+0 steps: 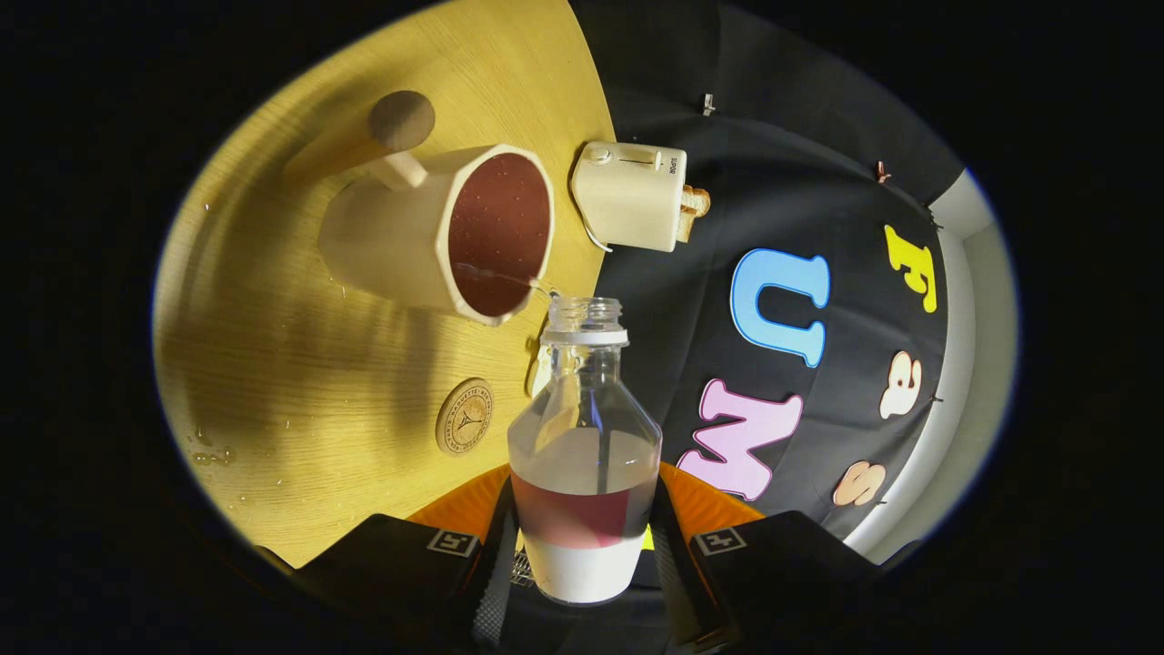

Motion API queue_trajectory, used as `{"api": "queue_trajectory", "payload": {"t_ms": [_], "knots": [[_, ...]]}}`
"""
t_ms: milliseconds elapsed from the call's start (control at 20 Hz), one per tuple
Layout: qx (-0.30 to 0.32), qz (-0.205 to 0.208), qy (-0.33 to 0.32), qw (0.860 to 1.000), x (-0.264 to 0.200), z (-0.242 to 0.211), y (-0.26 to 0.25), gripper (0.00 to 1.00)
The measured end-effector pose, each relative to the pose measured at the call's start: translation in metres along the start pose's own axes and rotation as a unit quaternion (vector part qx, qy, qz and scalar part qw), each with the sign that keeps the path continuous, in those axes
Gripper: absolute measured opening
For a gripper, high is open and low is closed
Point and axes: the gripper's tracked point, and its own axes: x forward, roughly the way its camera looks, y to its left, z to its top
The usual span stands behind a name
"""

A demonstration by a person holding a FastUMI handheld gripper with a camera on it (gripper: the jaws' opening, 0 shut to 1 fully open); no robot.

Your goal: Take the bottle from table, then pour the juice into the cup, finally place the bottle on the coaster

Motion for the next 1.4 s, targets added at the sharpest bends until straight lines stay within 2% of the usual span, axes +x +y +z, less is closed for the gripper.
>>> {"api": "queue_trajectory", "payload": {"t_ms": [1400], "knots": [[-0.055,-0.010,-0.025,0.998,0.007,0.010,-0.004,0.70]]}}
